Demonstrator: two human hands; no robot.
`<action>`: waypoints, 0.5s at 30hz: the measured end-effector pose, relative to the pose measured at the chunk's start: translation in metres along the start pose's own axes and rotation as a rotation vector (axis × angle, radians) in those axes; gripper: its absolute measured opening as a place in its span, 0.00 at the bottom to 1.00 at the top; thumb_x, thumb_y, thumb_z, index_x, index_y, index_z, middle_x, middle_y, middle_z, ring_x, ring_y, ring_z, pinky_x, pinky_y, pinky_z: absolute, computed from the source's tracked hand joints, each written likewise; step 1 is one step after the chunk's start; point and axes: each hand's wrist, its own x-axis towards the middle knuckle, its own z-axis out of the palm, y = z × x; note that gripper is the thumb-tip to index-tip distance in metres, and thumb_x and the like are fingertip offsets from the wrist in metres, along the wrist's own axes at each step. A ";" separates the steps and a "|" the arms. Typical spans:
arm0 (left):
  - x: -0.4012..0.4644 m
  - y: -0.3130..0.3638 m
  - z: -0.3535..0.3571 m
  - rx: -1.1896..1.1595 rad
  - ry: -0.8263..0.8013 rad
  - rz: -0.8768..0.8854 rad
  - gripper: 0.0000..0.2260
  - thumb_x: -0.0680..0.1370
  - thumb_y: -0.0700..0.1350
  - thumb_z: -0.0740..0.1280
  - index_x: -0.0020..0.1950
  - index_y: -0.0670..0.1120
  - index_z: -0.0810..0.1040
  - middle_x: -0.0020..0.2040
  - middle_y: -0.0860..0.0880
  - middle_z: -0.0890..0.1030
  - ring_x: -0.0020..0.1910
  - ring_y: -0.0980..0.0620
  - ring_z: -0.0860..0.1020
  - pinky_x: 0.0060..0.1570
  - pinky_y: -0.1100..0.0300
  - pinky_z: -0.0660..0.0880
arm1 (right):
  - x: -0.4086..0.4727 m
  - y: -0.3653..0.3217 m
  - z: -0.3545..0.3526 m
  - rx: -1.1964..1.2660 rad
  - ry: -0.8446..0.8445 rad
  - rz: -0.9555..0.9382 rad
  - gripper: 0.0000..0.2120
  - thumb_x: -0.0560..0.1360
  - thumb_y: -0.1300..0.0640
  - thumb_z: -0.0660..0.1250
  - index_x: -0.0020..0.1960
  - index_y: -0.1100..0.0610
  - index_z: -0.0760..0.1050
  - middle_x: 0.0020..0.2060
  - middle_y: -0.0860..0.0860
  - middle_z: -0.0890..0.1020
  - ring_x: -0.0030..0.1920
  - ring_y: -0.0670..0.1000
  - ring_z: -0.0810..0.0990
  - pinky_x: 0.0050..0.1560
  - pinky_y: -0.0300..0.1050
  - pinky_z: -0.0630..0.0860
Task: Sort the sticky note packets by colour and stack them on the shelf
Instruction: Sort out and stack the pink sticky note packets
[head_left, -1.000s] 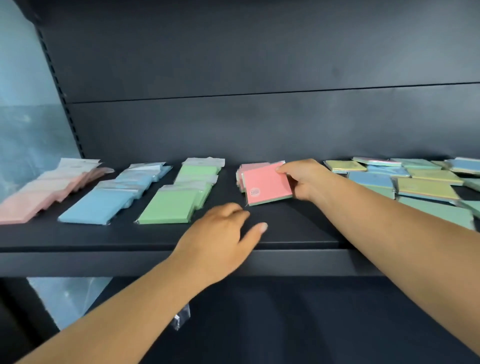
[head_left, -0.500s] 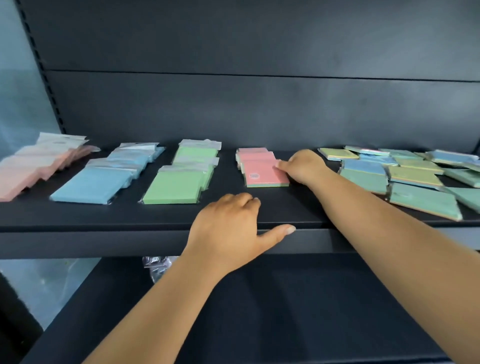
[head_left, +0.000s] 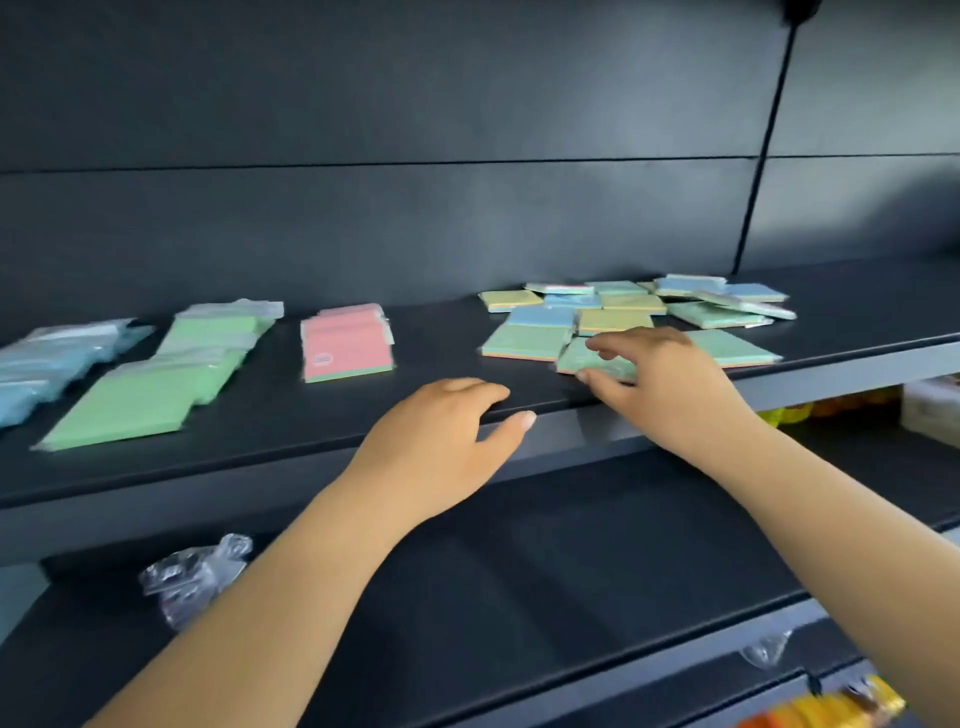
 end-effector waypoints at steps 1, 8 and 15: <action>0.008 0.015 0.007 0.008 -0.004 0.011 0.21 0.79 0.58 0.54 0.69 0.52 0.68 0.68 0.59 0.70 0.67 0.58 0.66 0.61 0.63 0.64 | -0.003 0.016 -0.007 0.013 0.005 0.014 0.18 0.76 0.50 0.64 0.64 0.54 0.74 0.59 0.51 0.79 0.63 0.53 0.70 0.57 0.40 0.64; 0.072 0.119 0.056 0.052 0.073 0.009 0.19 0.79 0.55 0.55 0.63 0.46 0.74 0.63 0.53 0.74 0.64 0.54 0.68 0.59 0.62 0.62 | -0.006 0.139 -0.056 0.074 -0.035 0.112 0.17 0.77 0.48 0.62 0.61 0.55 0.76 0.58 0.50 0.80 0.59 0.52 0.74 0.56 0.42 0.69; 0.120 0.194 0.088 0.051 0.092 0.027 0.21 0.80 0.55 0.54 0.70 0.48 0.68 0.69 0.54 0.69 0.69 0.56 0.63 0.60 0.66 0.57 | 0.019 0.233 -0.064 0.175 -0.113 0.199 0.16 0.77 0.48 0.61 0.54 0.58 0.79 0.51 0.53 0.81 0.53 0.54 0.77 0.51 0.45 0.72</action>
